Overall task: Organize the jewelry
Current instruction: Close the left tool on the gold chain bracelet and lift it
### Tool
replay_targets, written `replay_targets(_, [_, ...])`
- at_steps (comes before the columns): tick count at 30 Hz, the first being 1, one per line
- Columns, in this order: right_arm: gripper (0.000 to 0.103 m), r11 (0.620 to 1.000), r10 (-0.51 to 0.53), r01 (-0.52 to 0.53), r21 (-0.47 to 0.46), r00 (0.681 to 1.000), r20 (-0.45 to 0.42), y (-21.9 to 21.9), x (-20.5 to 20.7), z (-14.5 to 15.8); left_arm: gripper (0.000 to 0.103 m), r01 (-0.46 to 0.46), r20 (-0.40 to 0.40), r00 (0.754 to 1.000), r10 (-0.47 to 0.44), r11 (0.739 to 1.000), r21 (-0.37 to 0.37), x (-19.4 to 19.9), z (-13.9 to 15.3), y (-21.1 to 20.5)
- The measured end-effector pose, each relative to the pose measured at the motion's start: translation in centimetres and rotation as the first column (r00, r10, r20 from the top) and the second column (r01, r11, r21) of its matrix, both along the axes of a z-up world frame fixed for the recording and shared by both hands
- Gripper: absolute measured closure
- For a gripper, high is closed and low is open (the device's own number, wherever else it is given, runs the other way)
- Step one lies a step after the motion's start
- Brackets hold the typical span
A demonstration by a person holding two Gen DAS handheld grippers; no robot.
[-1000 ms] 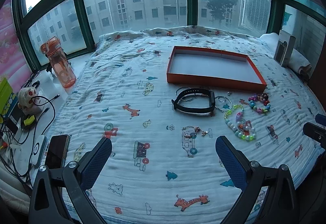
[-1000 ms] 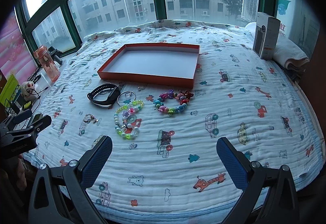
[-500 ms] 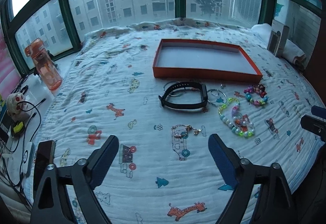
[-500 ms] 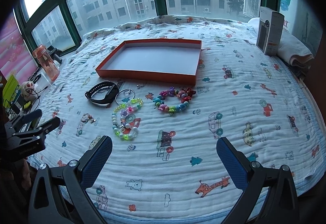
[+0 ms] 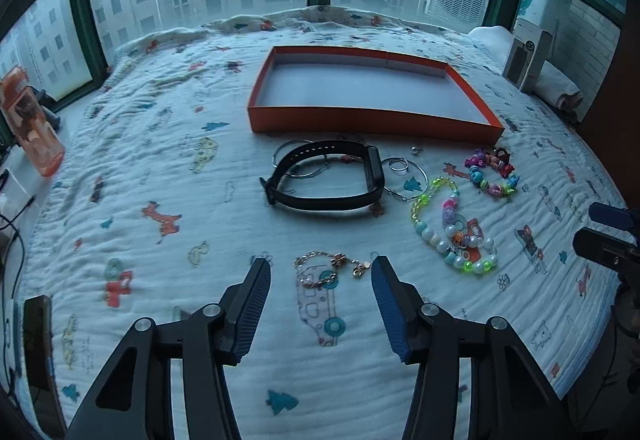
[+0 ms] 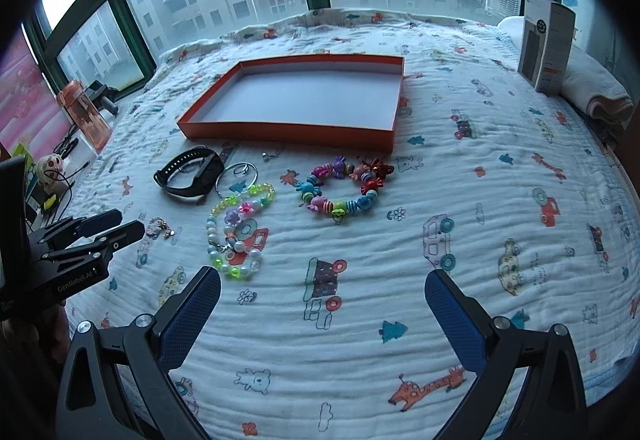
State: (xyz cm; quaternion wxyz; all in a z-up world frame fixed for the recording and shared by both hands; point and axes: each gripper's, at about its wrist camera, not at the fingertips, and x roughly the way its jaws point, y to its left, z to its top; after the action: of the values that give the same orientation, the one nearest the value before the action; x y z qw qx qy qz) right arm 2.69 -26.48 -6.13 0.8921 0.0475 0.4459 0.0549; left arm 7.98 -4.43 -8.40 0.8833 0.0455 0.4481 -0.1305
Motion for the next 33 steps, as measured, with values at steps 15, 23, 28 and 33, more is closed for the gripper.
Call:
replay_targets(15, [0.0,1.0,0.01,-0.009,0.015,0.998,-0.062,-0.4,2.1,-1.7,0.087,0.066,-0.072,0.995,-0.072,0.995,-0.077,1.6,-2.8,-0.5])
replay_targets(23, [0.0,1.0,0.018,-0.017,0.017,0.997,-0.073,-0.3,2.6,-2.1,0.092,0.057,-0.065,0.996,-0.062,0.995,-0.076,2.0,-2.6,-0.2])
replay_targets(28, [0.0,1.0,0.015,-0.013,0.021,0.997,-0.073,-0.3,2.7,-2.2,0.092,0.031,-0.06,0.998,-0.035,0.998,-0.055,2.3,-2.5,0.3])
replay_targets(33, [0.0,1.0,0.012,-0.01,0.026,0.997,-0.072,-0.3,2.8,-2.4,0.092,0.012,-0.062,0.998,-0.017,0.998,-0.068,2.5,-2.1,1.0])
